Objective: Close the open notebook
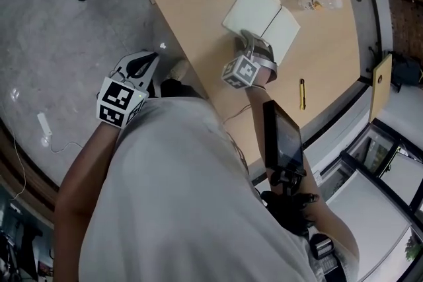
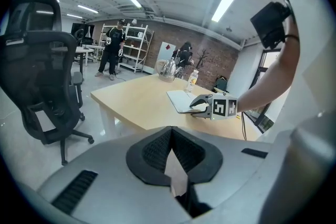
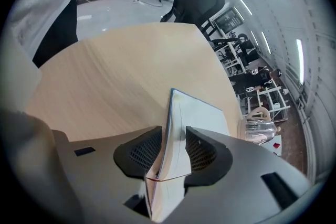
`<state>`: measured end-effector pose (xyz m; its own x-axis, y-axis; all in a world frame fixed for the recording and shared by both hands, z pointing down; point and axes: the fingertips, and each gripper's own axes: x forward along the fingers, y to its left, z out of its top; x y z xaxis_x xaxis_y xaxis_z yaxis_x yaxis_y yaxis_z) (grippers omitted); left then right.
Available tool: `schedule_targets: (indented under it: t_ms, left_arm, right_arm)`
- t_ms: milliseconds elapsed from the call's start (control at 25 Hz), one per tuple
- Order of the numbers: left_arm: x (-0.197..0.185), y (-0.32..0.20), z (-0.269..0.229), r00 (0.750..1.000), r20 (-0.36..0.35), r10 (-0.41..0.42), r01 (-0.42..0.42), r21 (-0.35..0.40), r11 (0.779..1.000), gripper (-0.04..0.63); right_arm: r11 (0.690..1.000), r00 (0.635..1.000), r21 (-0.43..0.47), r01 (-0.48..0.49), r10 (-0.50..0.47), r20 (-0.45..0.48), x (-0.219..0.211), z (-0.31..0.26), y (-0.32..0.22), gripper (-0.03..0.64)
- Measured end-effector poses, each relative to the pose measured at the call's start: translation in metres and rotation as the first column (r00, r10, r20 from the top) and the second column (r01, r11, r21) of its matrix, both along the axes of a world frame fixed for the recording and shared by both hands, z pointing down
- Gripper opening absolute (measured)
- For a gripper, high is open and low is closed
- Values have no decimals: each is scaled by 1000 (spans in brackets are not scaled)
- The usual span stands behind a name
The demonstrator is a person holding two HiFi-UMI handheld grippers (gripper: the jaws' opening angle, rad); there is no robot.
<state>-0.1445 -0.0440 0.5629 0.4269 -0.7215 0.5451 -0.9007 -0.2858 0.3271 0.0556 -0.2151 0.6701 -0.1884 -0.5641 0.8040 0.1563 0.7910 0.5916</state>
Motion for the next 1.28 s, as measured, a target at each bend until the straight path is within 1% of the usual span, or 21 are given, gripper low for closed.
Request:
schedule_targets:
  t_ms: [240, 280, 400, 480, 600, 680, 760, 840, 920, 960, 1080, 1160, 1280]
  left_arm:
    - [-5, 8, 1, 1000, 8, -22, 22, -14, 1000, 5]
    - [-6, 8, 2, 1000, 9, -24, 24, -15, 1000, 5]
    - [-7, 7, 1, 1000, 13, -27, 27, -18, 999, 5]
    - [-6, 5, -1, 1000, 15, -19, 19, -15, 1000, 5]
    - [-2, 3, -4, 1000, 21, 13, -13, -2, 1000, 5]
    - [3, 1, -7, 999, 25, 40, -40, 8, 999, 5]
    - [10, -1, -11, 998, 29, 64, -64, 17, 998, 5]
    - [17, -4, -17, 996, 29, 90, -90, 24, 996, 5]
    - [21, -5, -19, 993, 28, 118, -119, 32, 992, 5]
    - [21, -5, -19, 991, 28, 132, -133, 34, 991, 5]
    - [26, -9, -18, 984, 36, 175, -176, 32, 984, 5]
    - [30, -13, -19, 979, 44, 201, -202, 31, 979, 5]
    - [38, -20, -21, 970, 53, 235, -238, 37, 971, 5]
  right_arm:
    - [992, 998, 118, 54, -51, -29, -10, -1, -5, 121]
    - [990, 998, 130, 60, -57, -32, -11, 0, -4, 113]
    - [988, 998, 142, 66, -62, -33, -10, 5, -1, 50]
    - [988, 998, 144, 62, -59, -27, -11, 4, 0, 43]
    - [993, 999, 113, 35, -34, -9, -12, 7, 0, 43]
    - [995, 1000, 96, 2, -4, 23, -11, 4, 0, 43]
    - [995, 996, 86, -46, 40, 78, -8, -5, -1, 43]
    - [991, 984, 75, -109, 97, 148, -4, -19, -2, 43]
    - [982, 958, 51, -183, 166, 235, -4, -30, -4, 41]
    - [975, 937, 31, -221, 204, 283, -5, -33, -4, 41]
    - [945, 859, -33, -325, 310, 408, -1, -45, -9, 40]
    - [920, 795, -74, -386, 372, 479, 5, -53, -10, 38]
    - [874, 677, -151, -462, 457, 577, 15, -62, -11, 35]
